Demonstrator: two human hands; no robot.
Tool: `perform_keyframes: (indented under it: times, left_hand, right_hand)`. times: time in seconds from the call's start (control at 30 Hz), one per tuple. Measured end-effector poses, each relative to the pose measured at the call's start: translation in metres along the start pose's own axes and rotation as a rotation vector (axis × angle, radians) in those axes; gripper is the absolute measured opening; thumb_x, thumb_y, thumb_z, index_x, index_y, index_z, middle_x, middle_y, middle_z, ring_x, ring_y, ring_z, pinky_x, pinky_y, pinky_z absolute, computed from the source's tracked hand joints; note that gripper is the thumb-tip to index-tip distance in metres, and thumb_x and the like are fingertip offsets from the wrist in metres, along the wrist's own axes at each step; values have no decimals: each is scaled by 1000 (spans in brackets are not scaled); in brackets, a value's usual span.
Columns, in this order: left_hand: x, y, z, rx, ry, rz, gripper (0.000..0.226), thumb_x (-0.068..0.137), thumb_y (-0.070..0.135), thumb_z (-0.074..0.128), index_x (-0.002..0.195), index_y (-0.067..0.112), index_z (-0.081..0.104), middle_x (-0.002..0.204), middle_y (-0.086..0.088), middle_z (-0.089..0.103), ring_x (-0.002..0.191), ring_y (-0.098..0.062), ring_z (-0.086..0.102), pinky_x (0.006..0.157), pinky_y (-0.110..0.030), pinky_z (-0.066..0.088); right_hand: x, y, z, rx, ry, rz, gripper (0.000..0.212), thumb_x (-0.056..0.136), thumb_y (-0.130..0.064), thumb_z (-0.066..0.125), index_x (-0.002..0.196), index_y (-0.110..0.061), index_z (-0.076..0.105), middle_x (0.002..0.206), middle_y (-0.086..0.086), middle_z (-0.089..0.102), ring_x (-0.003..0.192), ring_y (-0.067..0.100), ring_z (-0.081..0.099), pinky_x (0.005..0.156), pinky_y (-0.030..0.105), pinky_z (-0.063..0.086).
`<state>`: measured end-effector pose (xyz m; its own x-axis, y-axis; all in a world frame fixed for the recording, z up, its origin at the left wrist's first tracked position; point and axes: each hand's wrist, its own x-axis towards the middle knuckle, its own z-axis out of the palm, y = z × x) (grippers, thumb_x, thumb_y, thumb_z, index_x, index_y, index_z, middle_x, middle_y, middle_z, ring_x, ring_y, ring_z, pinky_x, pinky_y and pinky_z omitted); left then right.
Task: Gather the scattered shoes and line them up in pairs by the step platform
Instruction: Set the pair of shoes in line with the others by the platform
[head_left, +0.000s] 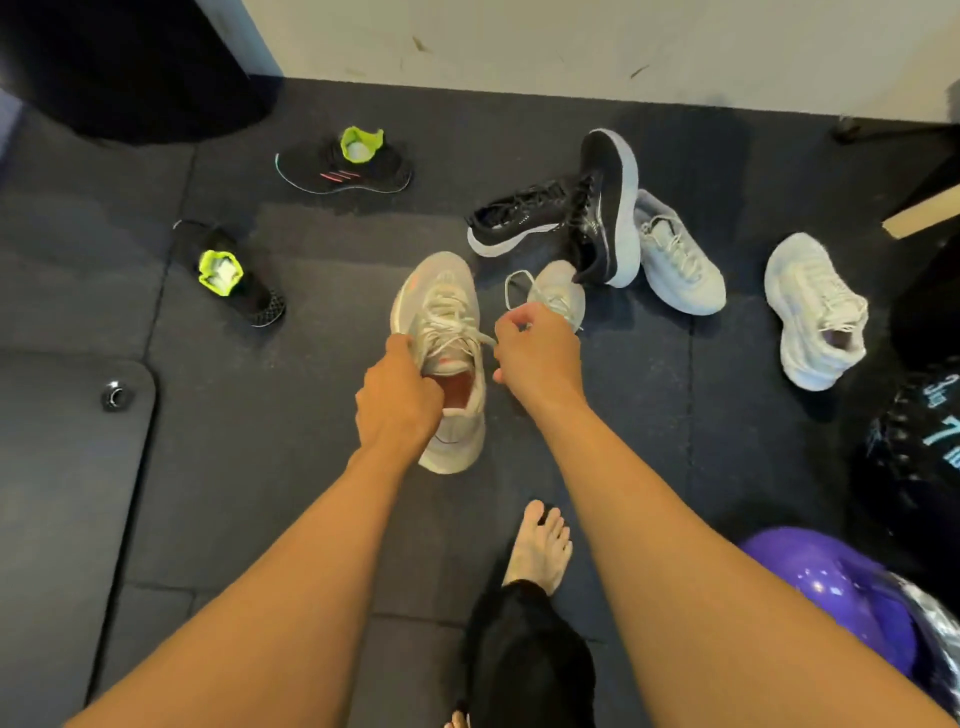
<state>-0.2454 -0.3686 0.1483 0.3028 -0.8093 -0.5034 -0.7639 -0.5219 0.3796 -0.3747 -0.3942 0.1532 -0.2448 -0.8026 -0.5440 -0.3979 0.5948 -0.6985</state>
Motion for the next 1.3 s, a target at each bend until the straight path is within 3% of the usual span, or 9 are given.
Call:
perform_keyframes:
  times: [0.17, 0.4, 0.53, 0.7, 0.9, 0.97, 1.07, 1.23, 1.3]
  left_hand:
    - [62, -10, 11, -86, -41, -134, 51, 85, 10, 45, 135, 20, 39, 126, -16, 54, 95, -44, 61, 85, -51, 53]
    - [126, -50, 65, -106, -114, -180, 52, 90, 7, 46, 139, 20, 36, 133, -15, 51, 106, -41, 58, 87, -53, 52]
    - [151, -76, 98, -48, -135, -168, 55, 91, 8, 40, 143, 26, 33, 134, -15, 51, 115, -39, 51, 94, -45, 46]
    - [160, -96, 127, -10, -170, -126, 47, 95, 15, 37, 141, 27, 39, 132, -12, 54, 117, -38, 50, 91, -43, 40]
    - [125, -95, 132, 27, 10, 102, 24, 93, 33, 50, 112, 19, 53, 111, -5, 54, 96, -29, 57, 72, -38, 43]
    - [113, -90, 133, 122, -127, 188, 28, 92, 44, 51, 105, 19, 56, 108, -1, 54, 93, -28, 59, 72, -38, 45]
    - [111, -81, 134, 396, -429, 177, 33, 95, 32, 50, 122, 14, 51, 126, -10, 52, 105, -34, 57, 86, -44, 47]
    - [121, -77, 112, 475, -629, 113, 56, 91, 15, 45, 138, 25, 15, 126, -22, 48, 100, -38, 59, 89, -46, 52]
    - [125, -83, 101, 452, -671, 75, 58, 88, 8, 49, 132, 30, 19, 121, -20, 51, 90, -36, 64, 82, -45, 57]
  right_hand:
    - [61, 24, 12, -298, -132, 52, 28, 91, -15, 48, 118, -19, 56, 121, 6, 58, 111, 27, 52, 78, 31, 38]
    - [120, 85, 47, -536, -288, 214, 48, 90, -9, 49, 137, -12, 40, 134, 15, 47, 102, 37, 58, 85, 47, 54]
    - [145, 114, 66, -627, -315, 308, 50, 91, -14, 54, 138, -7, 40, 133, 15, 50, 109, 35, 55, 79, 36, 51]
    - [159, 132, 72, -790, -241, 310, 40, 90, -22, 55, 130, -15, 51, 130, 13, 53, 110, 34, 57, 91, 42, 51]
    - [159, 128, 64, -983, -183, 205, 38, 92, -25, 55, 128, -14, 52, 132, 9, 54, 118, 32, 53, 87, 38, 41]
    - [157, 115, 61, -1000, -176, 158, 35, 89, -28, 58, 121, -15, 56, 125, 9, 58, 112, 32, 56, 78, 37, 38]
    - [154, 87, 54, -985, -231, 183, 40, 88, -30, 58, 124, -16, 54, 128, 9, 56, 116, 33, 54, 80, 38, 38]
    - [138, 43, 32, -812, -428, 361, 44, 86, -19, 63, 128, -8, 53, 122, 15, 57, 108, 33, 61, 89, 39, 51]
    - [129, 26, 20, -710, -499, 476, 54, 83, -12, 66, 134, -11, 49, 128, 14, 52, 108, 33, 61, 92, 40, 52]
